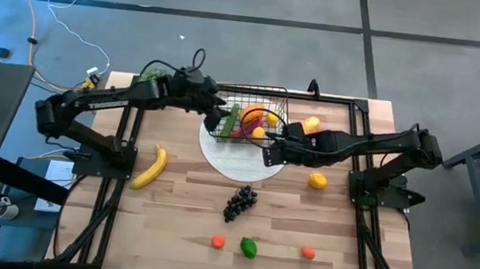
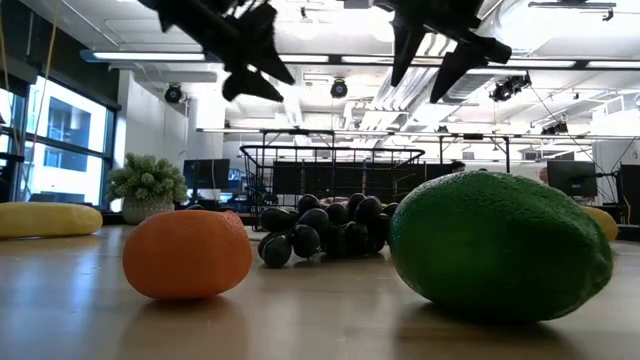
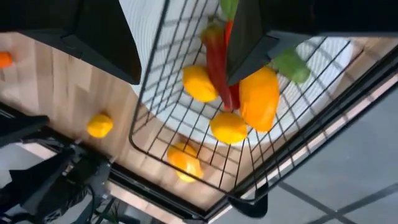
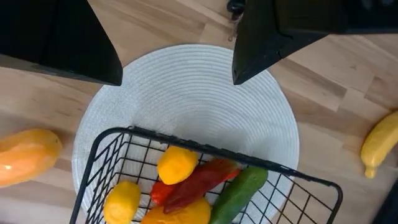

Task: Build produce basket
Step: Put the green lime into the black wire basket

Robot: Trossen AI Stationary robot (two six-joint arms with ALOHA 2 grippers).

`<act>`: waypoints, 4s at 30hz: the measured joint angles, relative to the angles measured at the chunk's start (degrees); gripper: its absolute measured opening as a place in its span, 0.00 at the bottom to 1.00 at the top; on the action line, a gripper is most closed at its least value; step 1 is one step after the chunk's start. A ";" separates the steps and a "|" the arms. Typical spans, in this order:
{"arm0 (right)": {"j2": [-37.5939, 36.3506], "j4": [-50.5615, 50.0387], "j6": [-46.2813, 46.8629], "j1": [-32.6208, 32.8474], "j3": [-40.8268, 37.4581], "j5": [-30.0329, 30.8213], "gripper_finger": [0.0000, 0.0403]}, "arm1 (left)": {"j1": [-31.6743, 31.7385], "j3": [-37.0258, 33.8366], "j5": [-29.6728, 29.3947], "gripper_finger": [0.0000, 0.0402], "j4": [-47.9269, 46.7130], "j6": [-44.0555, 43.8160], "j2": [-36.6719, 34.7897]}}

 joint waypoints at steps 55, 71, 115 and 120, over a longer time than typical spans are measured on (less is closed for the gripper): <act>23.30 32.36 27.92 27.13 0.00 -17.23 0.71 | -23.71 -0.02 -7.30 0.52 -35.26 -14.78 -13.93; 25.48 32.48 19.05 27.59 0.00 -16.15 0.71 | -23.69 -0.02 -9.06 0.52 -35.25 -15.17 -13.91; 18.02 21.92 11.80 20.58 0.00 -11.03 0.36 | -23.61 -0.04 -14.58 0.52 -35.25 -11.93 -13.89; 11.91 18.35 1.32 13.64 0.00 -9.08 0.36 | -23.61 -0.04 -14.58 0.52 -35.25 -11.93 -13.89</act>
